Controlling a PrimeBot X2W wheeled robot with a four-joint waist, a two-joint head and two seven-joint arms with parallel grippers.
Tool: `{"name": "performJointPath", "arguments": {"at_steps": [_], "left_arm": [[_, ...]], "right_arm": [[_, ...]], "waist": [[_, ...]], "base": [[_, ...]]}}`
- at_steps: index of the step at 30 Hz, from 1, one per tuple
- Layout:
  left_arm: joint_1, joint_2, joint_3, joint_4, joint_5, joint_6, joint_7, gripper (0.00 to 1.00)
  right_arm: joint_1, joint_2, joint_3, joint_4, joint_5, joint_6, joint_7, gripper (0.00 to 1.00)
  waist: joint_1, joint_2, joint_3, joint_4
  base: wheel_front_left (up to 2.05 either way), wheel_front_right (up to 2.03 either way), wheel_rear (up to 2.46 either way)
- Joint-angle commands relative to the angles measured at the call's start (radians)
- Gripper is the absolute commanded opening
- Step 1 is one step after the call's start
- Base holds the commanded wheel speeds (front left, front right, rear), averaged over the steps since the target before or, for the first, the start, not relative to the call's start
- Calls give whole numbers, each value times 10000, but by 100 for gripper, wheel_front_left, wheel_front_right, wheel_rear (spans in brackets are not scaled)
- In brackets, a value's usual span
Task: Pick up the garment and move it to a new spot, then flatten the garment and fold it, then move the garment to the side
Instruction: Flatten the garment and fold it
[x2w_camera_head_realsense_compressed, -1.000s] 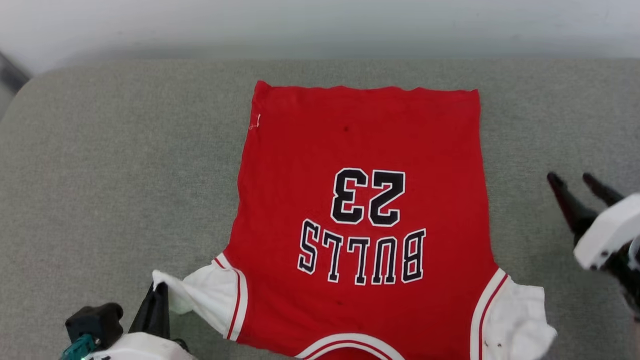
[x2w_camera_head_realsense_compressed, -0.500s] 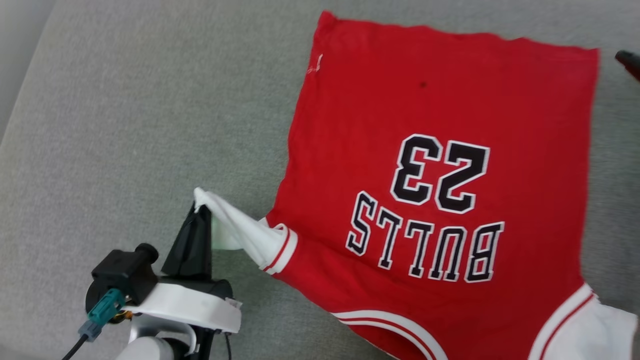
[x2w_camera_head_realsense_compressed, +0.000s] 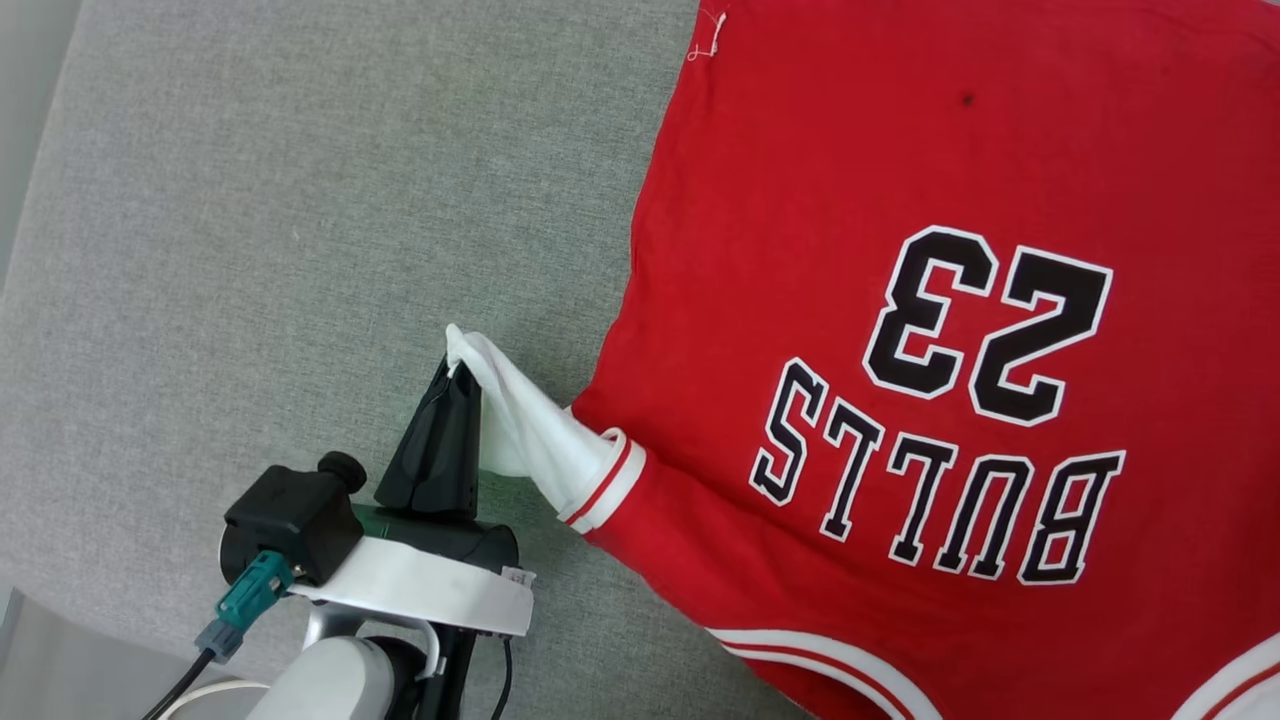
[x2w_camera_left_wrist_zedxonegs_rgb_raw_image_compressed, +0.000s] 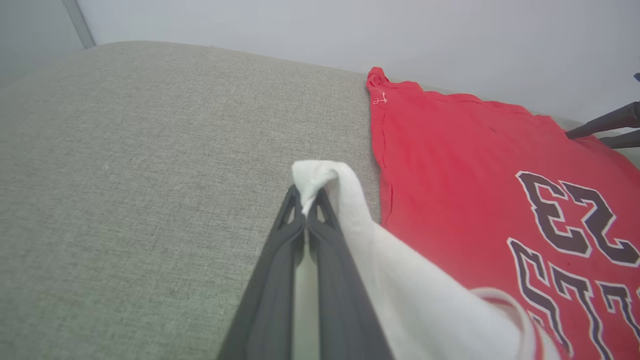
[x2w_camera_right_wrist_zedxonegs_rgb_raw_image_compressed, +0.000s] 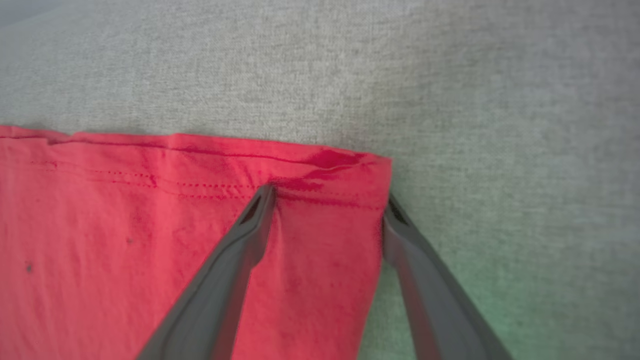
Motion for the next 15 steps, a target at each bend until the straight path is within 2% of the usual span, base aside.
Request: {"name": "performJointPath", "arguments": {"at_steps": [1,2,3,10,13,15], "left_arm": [[-87,-34,19,81,13,-31,-75,0],[-105,-61,39,112,7,-31,-104,0],[-123,-78,53,148,2,-40,-121,0],[-103,-105,79,333,-29,-53,-178,0],[6,-3,127,411,-39,17,-135,0],[66,84,161,466,-73,13,-71,0]], "right_arm": [[850,562,-62,816,-104,-11,552,76],[899,617,-82,844,-185,-11,717,33],[950,667,-116,856,-240,-11,848,0],[608,548,80,198,-300,-8,657,0],[412,241,786,-383,-96,-8,201,0],[418,-210,1638,-813,-51,-9,-117,0]], "waist": [[0,0,9,19],[0,0,2,16],[0,0,-15,16],[0,0,-301,-23],[0,0,-627,-151],[0,0,-884,-291]], "base": [[0,0,0],[0,0,0],[0,0,0],[0,0,0],[0,0,0],[0,0,0]]}}
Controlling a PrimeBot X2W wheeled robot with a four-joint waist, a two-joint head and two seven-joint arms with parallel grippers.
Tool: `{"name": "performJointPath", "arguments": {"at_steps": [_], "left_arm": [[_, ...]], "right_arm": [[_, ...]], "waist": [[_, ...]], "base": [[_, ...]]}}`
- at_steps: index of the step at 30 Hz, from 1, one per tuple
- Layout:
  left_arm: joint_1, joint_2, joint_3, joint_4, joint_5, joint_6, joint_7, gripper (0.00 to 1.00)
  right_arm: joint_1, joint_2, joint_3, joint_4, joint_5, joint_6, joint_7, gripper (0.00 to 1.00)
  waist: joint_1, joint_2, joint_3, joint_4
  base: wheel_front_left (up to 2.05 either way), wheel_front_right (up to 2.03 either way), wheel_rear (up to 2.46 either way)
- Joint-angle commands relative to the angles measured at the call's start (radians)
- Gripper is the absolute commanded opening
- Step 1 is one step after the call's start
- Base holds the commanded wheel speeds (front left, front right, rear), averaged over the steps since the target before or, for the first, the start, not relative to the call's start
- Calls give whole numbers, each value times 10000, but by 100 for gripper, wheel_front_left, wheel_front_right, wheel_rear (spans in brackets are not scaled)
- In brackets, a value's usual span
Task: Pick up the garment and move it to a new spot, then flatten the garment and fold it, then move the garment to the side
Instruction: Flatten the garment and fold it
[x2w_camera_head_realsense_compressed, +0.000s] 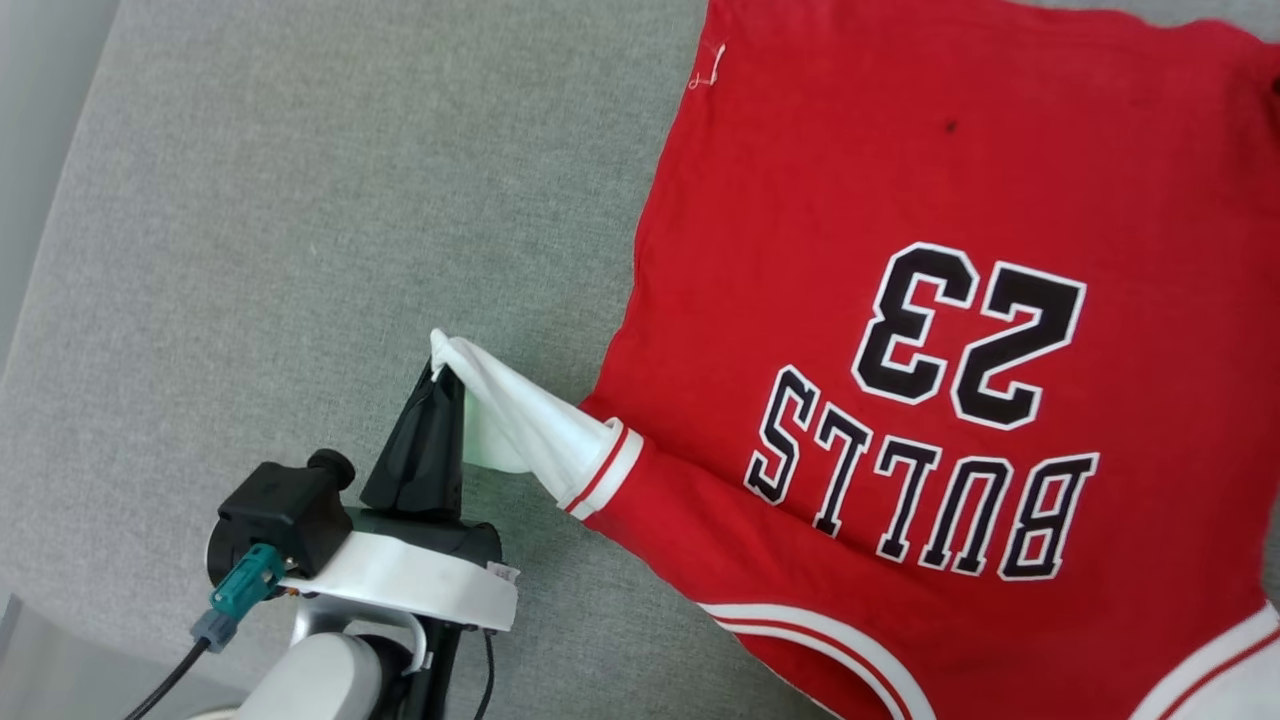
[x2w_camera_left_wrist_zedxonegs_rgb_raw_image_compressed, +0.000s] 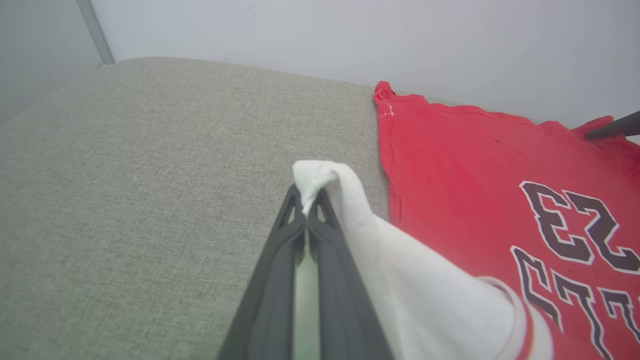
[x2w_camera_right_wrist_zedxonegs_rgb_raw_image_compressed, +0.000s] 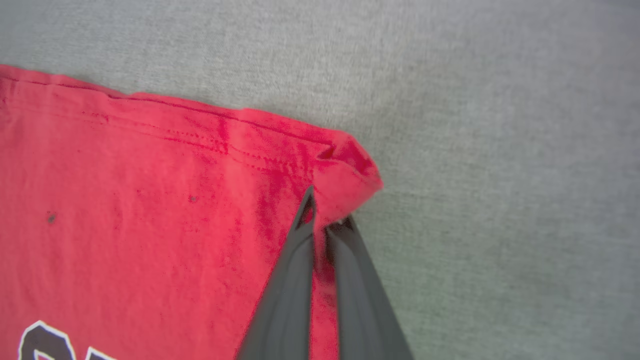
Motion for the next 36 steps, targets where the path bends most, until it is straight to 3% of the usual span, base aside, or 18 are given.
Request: {"name": "performJointPath", "arguments": {"at_steps": [1,5,10,17,23,30,31,32,36], "left_arm": [[95,153,81,38,-30,5,45,0],[202,491,236,77,-42,128,261,0],[473,727,392,121,-167,267,465,0],[1378,1129,783,360,-500,548,629,0],[2243,1595,1056,304,-708,904,960,0],[2989,1880,1290,190,-970,1202,1221,0],[3050,1916,1296,183,-953,1235,1245,0],[3075,1970,1278,209,-913,1261,1285,0],[3127,1982,1222,212,-931,1296,1371,0]], "right_arm": [[52,-460,582,-382,250,-9,-217,0],[514,-1190,1826,-1278,1101,-7,-488,0],[1526,-2164,2541,-2510,1940,-9,-510,0],[5091,-3148,2157,-4625,2980,-9,-472,0],[9154,-2646,874,-5844,3329,-9,-492,0],[12500,-1152,-65,-6210,3539,-9,-592,2],[12719,-936,-98,-6221,3591,-9,-672,38],[12854,-793,-97,-6261,3564,-9,-818,100],[12719,-640,47,-6541,3373,-9,-1988,100]], "waist": [[-1,-1,-398,-270],[-1,-1,-978,-669],[-1,-1,-1596,-1141],[-1,-1,-2612,-1994],[-1,-1,-3229,-2581],[-1,-1,-3393,-3038],[-1,-1,-3382,-3087],[-1,-1,-3372,-3132],[-1,-1,-3323,-3264]], "base": [[0,0,0],[0,0,0],[0,0,0],[0,0,0],[0,0,0],[0,0,0],[0,0,0],[0,0,0],[0,0,0]]}}
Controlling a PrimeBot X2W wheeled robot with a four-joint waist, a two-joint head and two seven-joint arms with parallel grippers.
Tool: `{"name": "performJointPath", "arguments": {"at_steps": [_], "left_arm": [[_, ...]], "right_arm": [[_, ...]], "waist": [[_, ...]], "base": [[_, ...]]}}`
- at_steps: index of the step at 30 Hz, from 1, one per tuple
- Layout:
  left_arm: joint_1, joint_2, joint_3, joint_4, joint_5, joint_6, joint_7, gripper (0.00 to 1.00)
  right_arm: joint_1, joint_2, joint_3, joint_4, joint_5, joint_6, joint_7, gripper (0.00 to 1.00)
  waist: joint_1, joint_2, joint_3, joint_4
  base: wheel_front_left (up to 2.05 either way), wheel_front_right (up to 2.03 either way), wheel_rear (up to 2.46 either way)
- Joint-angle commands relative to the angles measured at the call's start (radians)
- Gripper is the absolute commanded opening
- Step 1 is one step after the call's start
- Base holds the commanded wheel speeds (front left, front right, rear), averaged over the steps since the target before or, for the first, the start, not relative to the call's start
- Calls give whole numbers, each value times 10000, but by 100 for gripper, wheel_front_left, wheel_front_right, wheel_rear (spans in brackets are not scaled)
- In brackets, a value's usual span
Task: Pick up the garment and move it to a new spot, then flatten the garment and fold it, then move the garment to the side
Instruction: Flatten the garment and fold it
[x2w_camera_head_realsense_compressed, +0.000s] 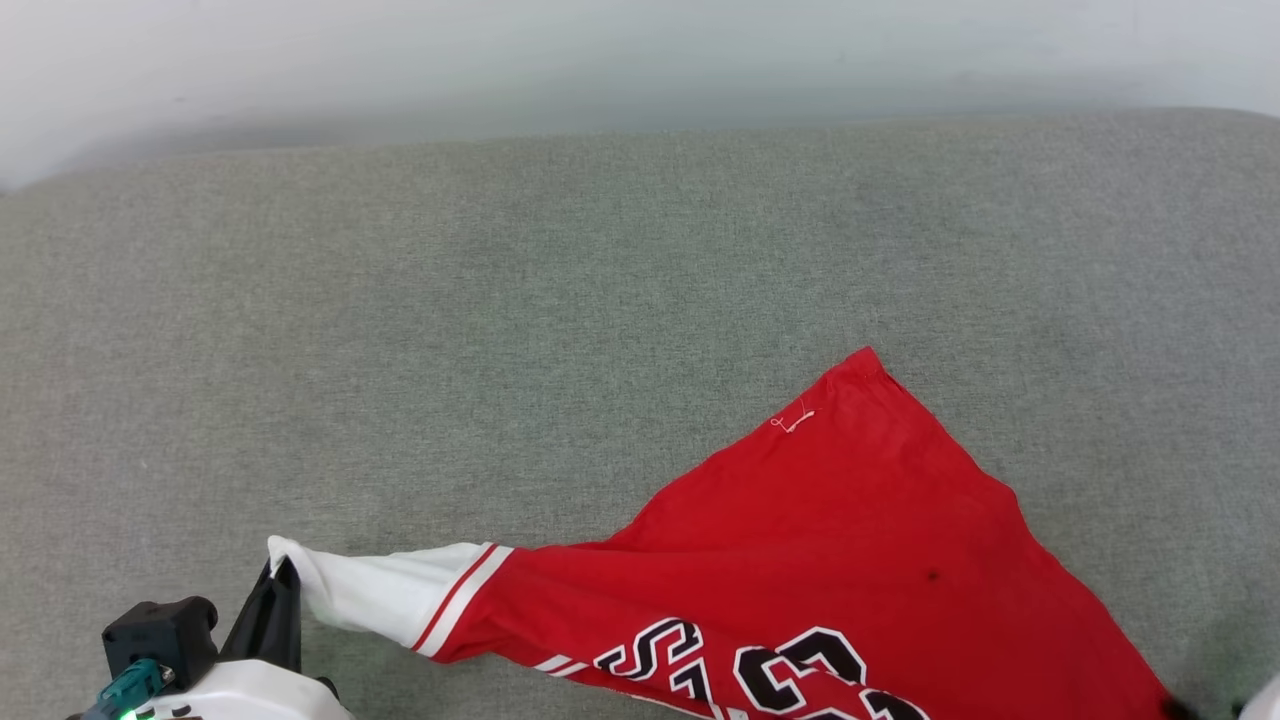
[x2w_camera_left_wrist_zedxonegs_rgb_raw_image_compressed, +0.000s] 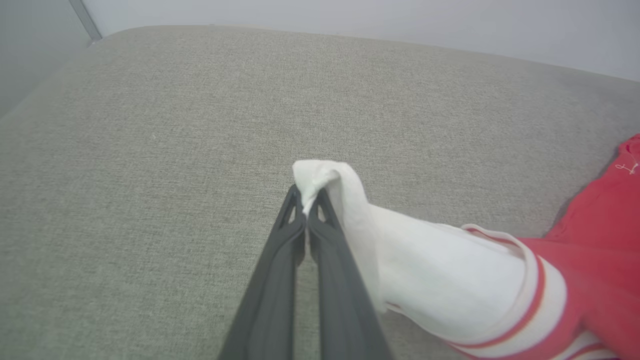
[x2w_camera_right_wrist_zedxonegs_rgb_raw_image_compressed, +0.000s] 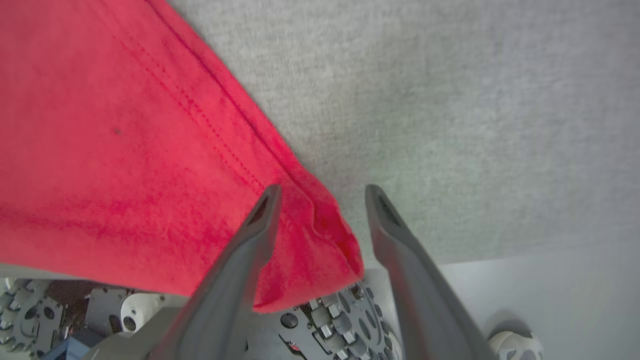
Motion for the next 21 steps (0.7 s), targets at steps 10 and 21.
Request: {"name": "performJointPath", "arguments": {"at_steps": [10,21], "left_arm": [[-371,-130,-200,-236,108,-6,37,0],[-1511,-496,-693,-438,462,-306,-34,0]], "right_arm": [[-2968,-35,1128,317,558,-9,-2961,100],[-6811,41,3425,1814,1086,-9,391,100]], "waist": [[2,0,497,69],[2,0,1485,780]], "base": [[0,0,0],[0,0,0]]}}
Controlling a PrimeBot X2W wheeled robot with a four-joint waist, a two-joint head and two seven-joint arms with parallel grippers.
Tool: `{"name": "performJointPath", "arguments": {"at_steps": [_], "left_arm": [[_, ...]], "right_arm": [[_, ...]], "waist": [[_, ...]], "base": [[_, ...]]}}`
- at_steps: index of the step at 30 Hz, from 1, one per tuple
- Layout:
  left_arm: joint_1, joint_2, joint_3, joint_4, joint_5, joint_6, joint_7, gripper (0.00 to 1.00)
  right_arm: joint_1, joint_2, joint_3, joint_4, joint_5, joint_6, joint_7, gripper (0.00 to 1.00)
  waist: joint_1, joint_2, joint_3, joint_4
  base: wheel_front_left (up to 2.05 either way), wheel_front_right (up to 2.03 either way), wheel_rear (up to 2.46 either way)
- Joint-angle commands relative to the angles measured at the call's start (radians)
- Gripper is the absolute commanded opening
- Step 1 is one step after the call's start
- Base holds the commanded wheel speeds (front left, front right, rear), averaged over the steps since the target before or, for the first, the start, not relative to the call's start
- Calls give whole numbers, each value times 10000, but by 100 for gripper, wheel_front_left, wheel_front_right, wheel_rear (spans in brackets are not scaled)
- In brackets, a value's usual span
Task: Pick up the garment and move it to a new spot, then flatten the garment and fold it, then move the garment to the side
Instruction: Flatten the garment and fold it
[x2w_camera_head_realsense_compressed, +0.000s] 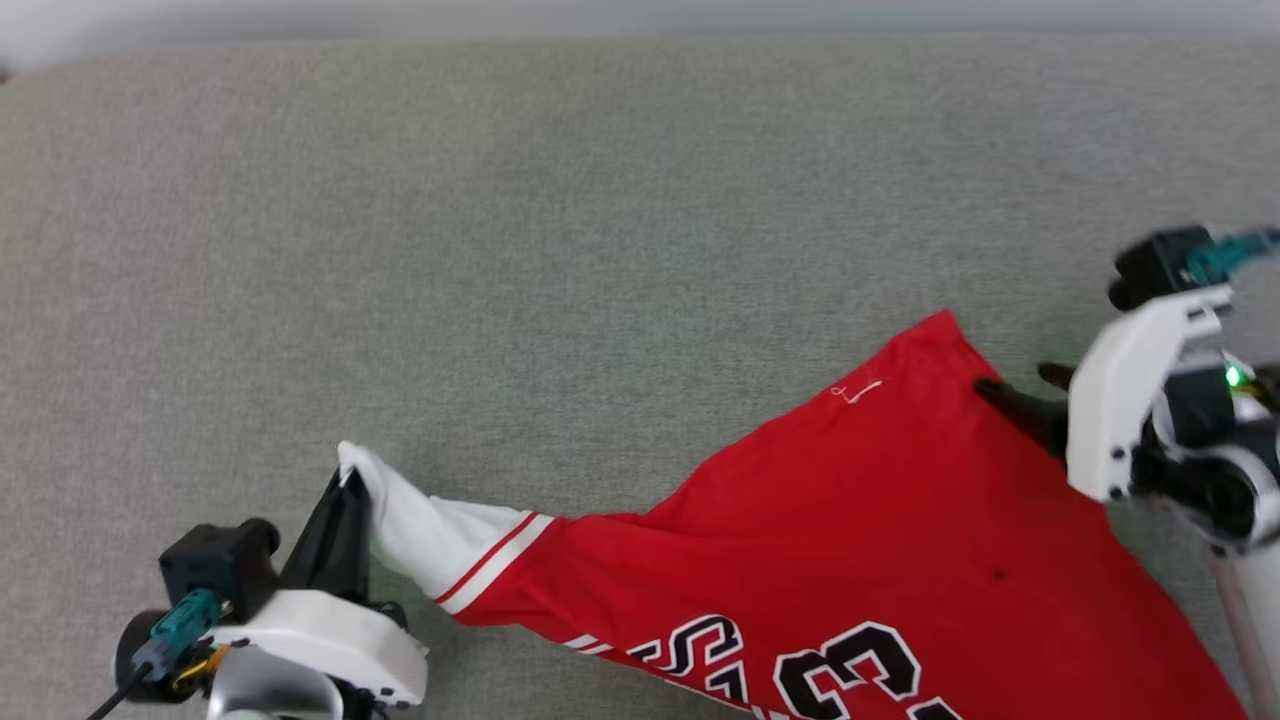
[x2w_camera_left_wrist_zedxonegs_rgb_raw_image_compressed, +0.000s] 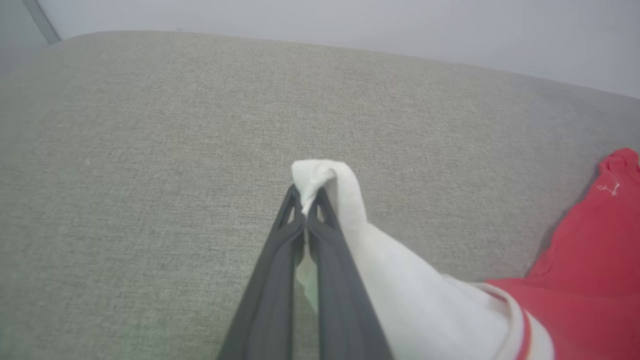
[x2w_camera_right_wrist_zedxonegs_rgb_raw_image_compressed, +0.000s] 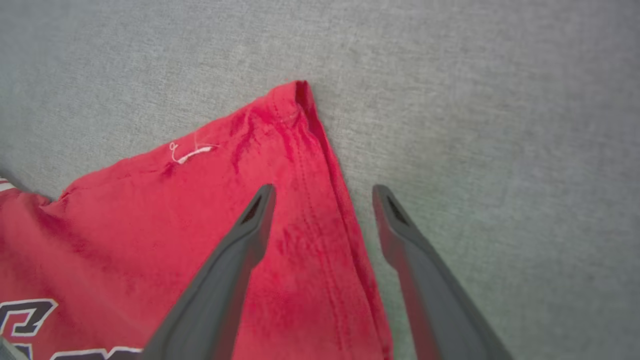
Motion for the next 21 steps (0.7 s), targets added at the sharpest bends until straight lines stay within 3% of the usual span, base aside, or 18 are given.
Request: {"name": "performJointPath", "arguments": {"at_steps": [1,7,12,13,14,15,16,21], "left_arm": [[-243,-72,-87,-36,89,-81,-49,0],[-896,-372,-429,139,245,-343,-117,0],[-1208,-585,-609,391,258,-542,-237,0],[-1248,-638,-638,451,241,-580,-268,0],[-1302,-698,-676,506,235,-603,-284,0],[-1337,-751,-711,559,241,-621,-298,0],[-1357,-813,-756,603,224,-676,-333,0],[-1339,-955,-867,864,134,-756,-380,0]], "right_arm": [[-492,67,148,258,-87,-7,343,100],[-1880,246,740,1616,-552,-7,1489,100],[-2023,387,1315,2831,-652,-7,2157,100],[-1954,448,1371,2990,-598,-7,2232,93],[-1897,452,1464,3162,-596,-7,2363,44],[-1810,431,1567,3303,-619,-7,2500,14],[-1712,438,1627,3392,-542,-6,2590,0],[-1654,320,1799,3343,-286,-6,2506,0]], "waist": [[0,0,283,257],[0,0,779,694],[0,0,929,989],[0,0,926,1039],[0,0,912,1088],[0,0,893,1123],[0,0,874,1145],[0,0,713,1111]], "base": [[0,0,0],[0,0,0],[0,0,0],[0,0,0],[0,0,0],[0,0,0],[0,0,0],[0,0,0]]}}
